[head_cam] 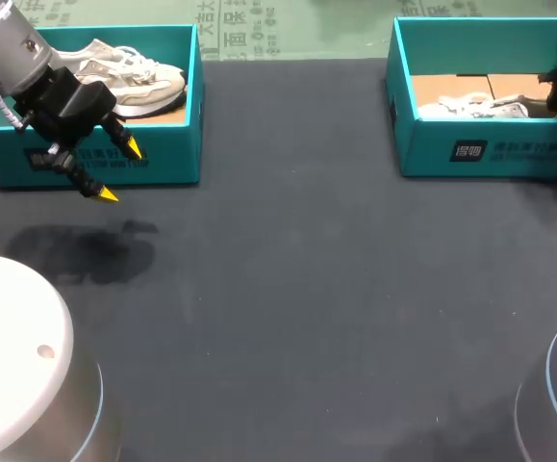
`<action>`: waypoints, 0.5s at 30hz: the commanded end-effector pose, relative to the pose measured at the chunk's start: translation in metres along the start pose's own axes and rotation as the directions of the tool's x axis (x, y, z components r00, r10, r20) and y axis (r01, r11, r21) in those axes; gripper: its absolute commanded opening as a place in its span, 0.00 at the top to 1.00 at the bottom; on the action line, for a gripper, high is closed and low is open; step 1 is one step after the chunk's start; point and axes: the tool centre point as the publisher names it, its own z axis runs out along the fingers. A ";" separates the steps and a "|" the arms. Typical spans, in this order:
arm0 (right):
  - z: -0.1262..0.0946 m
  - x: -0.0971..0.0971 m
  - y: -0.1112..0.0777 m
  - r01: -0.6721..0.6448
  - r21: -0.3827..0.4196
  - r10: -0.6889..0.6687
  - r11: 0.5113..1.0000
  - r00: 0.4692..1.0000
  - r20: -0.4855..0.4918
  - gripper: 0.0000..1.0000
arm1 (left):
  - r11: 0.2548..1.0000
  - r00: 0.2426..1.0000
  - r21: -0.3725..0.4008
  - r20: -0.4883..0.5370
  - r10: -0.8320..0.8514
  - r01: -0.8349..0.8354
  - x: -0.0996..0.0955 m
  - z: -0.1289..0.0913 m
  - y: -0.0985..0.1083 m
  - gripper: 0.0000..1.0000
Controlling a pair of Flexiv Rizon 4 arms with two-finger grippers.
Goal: Take the shoe out of the shoebox, open the shoe tongue, remove and reinsert the insole, then place the shoe into the shoebox
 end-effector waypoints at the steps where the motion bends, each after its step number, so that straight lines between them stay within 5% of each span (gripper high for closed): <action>1: -0.013 -0.001 -0.005 -0.002 -0.014 0.002 1.000 1.000 0.011 0.25 | 1.000 1.000 -0.003 0.000 0.000 0.000 0.000 0.000 0.000 0.00; 9: -0.037 -0.002 -0.001 -0.001 -0.042 0.003 0.999 0.999 0.032 0.00 | 1.000 1.000 -0.003 0.000 0.000 0.000 0.000 0.000 0.000 0.00; 15: -0.060 0.000 0.000 -0.001 -0.053 0.002 0.999 1.000 0.029 0.00 | 1.000 1.000 -0.003 0.000 0.000 0.000 0.000 0.000 0.000 0.00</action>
